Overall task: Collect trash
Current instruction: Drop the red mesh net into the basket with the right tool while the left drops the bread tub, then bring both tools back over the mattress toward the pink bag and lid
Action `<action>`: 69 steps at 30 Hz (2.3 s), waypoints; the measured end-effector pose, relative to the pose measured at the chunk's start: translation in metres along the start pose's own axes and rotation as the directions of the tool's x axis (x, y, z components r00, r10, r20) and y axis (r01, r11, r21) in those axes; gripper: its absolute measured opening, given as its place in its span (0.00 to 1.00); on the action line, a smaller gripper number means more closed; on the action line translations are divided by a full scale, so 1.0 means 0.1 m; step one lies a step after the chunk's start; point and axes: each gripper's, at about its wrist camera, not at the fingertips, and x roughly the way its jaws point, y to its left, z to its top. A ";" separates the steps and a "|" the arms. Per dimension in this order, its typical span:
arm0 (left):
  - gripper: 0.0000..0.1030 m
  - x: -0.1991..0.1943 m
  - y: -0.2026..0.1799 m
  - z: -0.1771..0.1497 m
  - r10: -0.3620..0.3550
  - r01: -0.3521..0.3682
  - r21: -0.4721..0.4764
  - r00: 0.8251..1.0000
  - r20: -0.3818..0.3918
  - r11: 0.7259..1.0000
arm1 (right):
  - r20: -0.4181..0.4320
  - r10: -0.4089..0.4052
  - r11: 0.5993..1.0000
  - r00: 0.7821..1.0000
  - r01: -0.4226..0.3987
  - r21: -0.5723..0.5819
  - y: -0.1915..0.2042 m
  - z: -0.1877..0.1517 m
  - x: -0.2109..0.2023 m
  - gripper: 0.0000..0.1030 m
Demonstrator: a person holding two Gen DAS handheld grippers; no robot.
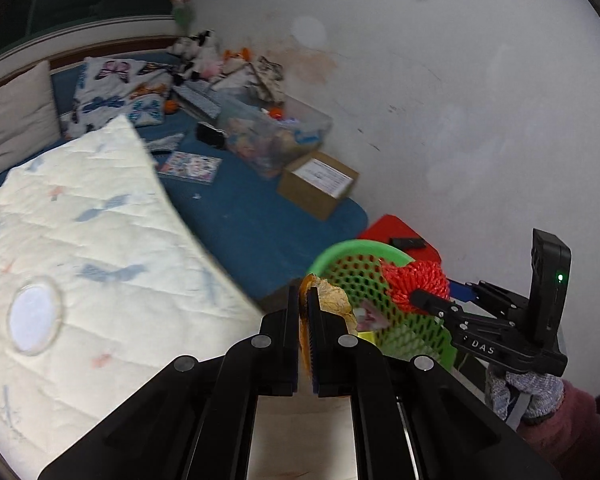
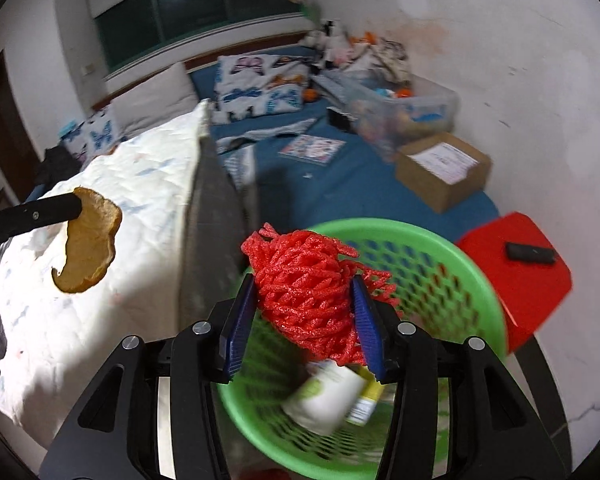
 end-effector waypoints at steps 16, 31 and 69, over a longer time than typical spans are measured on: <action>0.04 0.65 -0.61 -0.02 -0.016 0.025 0.079 0.994 -0.109 0.997 | 0.026 -0.062 0.993 0.998 0.059 0.105 -0.57 -0.16 -0.26 0.74; 0.15 0.84 -0.73 -0.04 -0.015 0.026 0.079 0.990 -0.142 0.997 | 0.042 -0.046 0.991 0.998 0.041 0.131 -0.67 -0.18 -0.39 0.74; 0.70 -1.08 1.33 -0.74 0.447 -0.430 -0.240 0.894 0.018 0.870 | -0.044 0.250 0.954 0.967 -0.253 -0.157 1.41 0.22 0.16 0.80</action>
